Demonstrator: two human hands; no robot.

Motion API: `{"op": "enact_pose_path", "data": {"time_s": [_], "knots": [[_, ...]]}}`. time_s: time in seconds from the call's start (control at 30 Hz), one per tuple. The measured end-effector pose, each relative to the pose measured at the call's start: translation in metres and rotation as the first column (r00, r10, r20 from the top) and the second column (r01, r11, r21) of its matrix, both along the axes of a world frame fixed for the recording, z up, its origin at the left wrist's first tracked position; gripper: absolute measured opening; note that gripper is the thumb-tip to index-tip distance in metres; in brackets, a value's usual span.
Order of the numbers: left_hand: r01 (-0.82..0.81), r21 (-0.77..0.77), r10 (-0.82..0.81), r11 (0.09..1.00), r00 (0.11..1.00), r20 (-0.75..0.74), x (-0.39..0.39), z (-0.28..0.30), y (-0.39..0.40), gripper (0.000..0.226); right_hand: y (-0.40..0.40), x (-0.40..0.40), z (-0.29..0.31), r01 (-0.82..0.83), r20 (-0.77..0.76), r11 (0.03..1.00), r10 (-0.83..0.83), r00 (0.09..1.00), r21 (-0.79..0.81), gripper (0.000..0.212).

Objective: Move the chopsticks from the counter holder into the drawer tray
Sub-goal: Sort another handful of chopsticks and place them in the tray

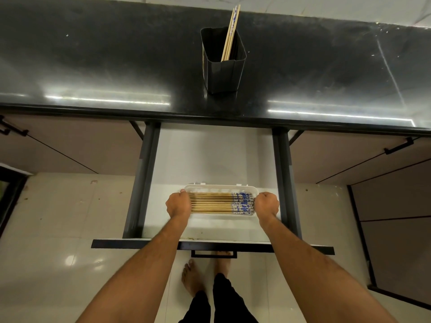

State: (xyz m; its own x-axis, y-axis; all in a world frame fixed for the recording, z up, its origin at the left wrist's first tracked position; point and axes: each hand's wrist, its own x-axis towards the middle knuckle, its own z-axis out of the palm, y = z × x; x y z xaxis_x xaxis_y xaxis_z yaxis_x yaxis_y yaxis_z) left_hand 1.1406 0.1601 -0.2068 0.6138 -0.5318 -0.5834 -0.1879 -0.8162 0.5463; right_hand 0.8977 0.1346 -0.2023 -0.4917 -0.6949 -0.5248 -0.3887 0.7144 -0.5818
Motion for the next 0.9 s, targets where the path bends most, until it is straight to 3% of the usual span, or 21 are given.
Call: {"op": "enact_pose_path", "data": {"time_s": [0.4,0.63,0.8,0.9], "knots": [[-0.013,-0.013,0.012,1.0,0.998,-0.057,0.003,0.002,0.002,0.037,-0.003,0.001,0.004,-0.01,0.011,1.0,0.01,1.0,0.027,0.022],[0.074,-0.033,-0.075,0.997,0.997,-0.015,0.003,0.008,0.003,0.036,-0.002,0.003,0.013,-0.048,0.03,0.999,0.047,0.998,0.024,0.029],[0.262,-0.125,-0.242,0.957,0.958,0.155,0.002,0.029,0.0,0.034,-0.008,0.008,0.035,-0.236,-0.11,0.97,0.229,0.967,-0.055,0.032],[0.428,-0.145,-0.363,0.892,0.87,0.333,0.002,0.051,-0.01,0.035,-0.015,0.013,0.054,-0.421,-0.275,0.901,0.379,0.884,-0.11,0.03]]}}
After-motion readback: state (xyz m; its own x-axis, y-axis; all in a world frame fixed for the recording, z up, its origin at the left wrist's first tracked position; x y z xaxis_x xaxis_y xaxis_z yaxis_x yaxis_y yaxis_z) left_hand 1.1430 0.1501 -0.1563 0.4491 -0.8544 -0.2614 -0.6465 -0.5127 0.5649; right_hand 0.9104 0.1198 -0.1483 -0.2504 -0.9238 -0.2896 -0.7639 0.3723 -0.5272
